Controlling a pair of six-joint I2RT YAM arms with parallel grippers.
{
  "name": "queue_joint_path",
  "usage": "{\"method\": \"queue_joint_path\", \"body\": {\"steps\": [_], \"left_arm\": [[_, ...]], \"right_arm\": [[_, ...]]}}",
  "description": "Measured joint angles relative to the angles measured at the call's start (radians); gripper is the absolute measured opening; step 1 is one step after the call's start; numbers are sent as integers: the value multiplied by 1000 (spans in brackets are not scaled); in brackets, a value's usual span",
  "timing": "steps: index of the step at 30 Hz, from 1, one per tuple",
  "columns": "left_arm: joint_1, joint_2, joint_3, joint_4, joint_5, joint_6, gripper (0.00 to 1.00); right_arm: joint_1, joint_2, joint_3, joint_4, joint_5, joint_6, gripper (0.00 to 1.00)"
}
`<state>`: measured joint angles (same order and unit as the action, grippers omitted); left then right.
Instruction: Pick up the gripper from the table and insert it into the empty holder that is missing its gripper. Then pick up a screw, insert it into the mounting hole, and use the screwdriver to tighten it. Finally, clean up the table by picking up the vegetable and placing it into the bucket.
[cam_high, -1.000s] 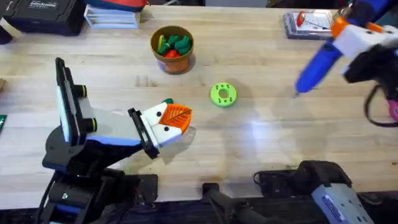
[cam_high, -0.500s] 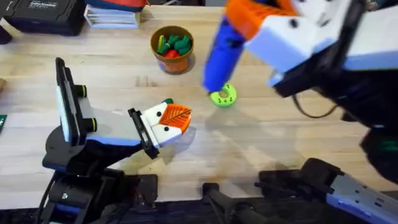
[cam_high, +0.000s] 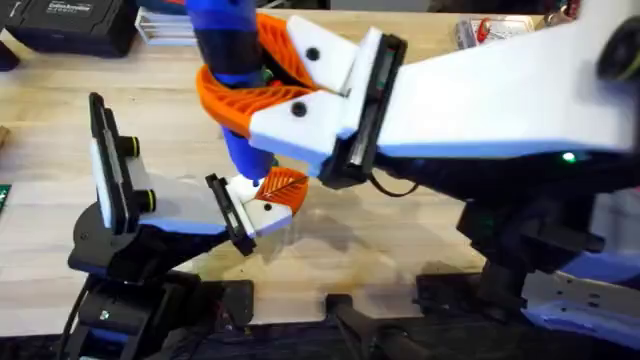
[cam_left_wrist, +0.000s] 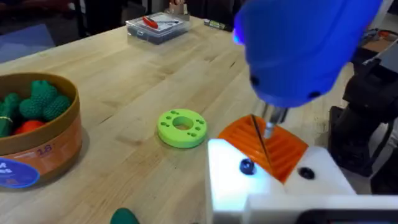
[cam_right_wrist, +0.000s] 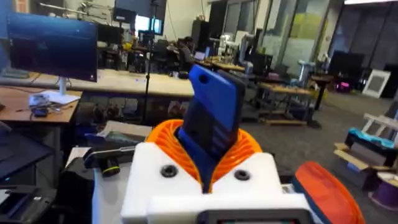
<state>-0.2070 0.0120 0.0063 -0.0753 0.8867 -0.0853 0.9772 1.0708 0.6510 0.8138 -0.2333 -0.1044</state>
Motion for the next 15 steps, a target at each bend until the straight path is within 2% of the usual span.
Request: {"method": "queue_joint_path", "body": {"steps": [15], "left_arm": [[0,0,0,0,0,0,5]], "right_arm": [[16,52,0,45,0,-31,25]]}}
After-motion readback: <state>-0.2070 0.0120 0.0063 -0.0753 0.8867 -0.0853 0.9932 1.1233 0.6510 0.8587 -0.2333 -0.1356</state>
